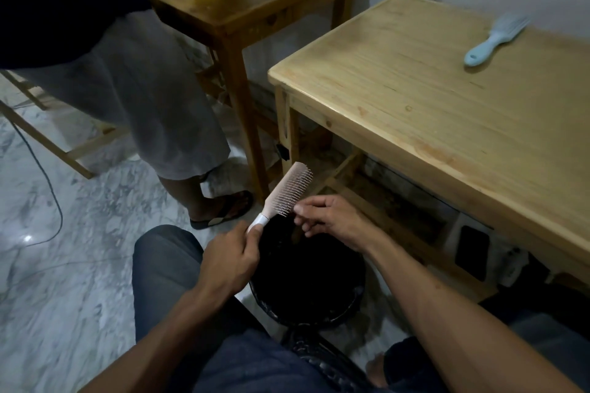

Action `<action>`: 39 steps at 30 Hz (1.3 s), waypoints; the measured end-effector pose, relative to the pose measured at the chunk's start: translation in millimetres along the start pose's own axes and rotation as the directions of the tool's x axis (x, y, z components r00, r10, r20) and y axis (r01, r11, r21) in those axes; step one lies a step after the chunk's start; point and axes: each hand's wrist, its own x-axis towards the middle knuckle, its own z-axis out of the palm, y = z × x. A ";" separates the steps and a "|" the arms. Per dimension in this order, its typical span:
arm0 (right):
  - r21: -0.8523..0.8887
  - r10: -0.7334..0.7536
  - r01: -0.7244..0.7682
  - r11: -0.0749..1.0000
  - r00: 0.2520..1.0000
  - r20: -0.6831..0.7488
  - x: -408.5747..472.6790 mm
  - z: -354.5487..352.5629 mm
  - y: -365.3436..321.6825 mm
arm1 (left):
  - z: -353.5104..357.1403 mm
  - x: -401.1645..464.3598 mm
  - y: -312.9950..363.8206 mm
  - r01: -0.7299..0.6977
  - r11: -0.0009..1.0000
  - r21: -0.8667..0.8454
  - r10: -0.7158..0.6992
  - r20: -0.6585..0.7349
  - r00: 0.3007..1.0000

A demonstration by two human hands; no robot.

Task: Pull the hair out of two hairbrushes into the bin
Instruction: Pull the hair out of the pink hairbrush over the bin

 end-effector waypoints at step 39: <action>-0.174 -0.103 0.071 0.982 0.978 -0.183 4.2 -10.5 10.7 | -26.6 13.7 -27.5 -0.322 0.890 0.323 0.348 -0.026 0.937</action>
